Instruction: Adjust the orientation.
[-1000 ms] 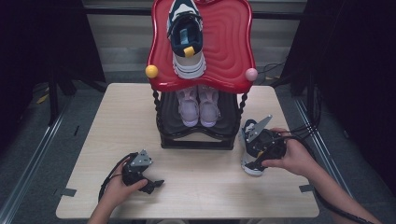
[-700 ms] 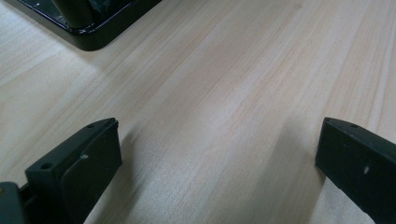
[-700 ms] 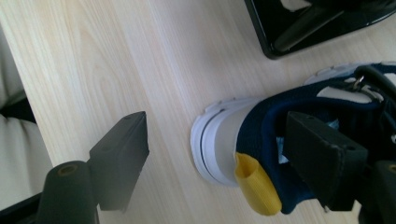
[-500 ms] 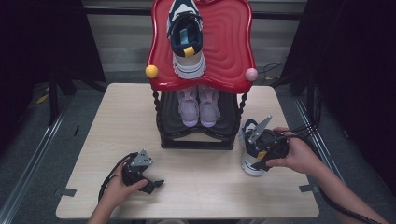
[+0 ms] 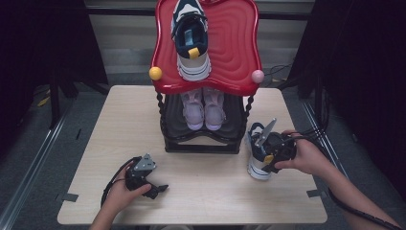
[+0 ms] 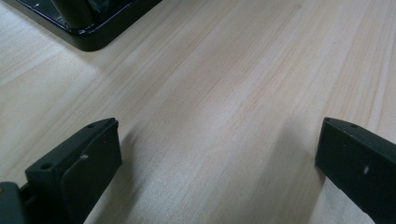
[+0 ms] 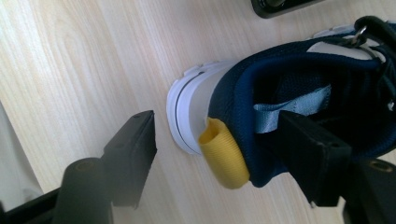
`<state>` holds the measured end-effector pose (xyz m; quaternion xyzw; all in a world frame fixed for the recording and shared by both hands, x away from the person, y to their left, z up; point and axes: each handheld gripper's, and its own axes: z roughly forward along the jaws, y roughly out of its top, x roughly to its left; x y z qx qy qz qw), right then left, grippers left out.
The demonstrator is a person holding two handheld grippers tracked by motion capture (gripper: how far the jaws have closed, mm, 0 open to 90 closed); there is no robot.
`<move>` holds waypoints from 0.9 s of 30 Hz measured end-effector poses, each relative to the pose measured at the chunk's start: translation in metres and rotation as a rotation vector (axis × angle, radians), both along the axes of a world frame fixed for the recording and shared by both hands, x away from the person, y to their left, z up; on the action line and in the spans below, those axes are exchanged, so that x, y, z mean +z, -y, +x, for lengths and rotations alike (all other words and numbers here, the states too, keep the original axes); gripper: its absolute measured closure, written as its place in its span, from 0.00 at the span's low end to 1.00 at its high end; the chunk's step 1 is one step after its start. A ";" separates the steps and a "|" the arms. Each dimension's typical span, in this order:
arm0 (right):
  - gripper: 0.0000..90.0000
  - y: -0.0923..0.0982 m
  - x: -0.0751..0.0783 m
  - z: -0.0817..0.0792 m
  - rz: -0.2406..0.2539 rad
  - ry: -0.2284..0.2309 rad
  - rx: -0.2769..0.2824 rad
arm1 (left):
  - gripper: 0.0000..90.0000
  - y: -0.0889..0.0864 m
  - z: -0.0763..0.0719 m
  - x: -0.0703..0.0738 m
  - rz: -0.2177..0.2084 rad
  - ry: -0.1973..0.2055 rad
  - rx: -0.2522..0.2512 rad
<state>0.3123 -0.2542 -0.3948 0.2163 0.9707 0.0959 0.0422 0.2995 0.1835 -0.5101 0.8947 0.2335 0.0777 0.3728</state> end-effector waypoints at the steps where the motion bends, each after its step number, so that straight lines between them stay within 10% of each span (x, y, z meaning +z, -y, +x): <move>1: 0.35 0.000 -0.001 0.001 -0.010 -0.006 0.007 | 0.00 0.000 0.000 0.000 -0.002 0.000 -0.001; 21: 0.65 -0.012 -0.008 0.012 -0.183 -0.048 0.110 | 0.00 0.001 0.002 0.000 0.006 0.007 -0.001; 27: 0.73 -0.014 -0.006 0.013 -0.159 -0.068 0.104 | 0.00 0.001 0.001 0.000 0.002 0.007 0.000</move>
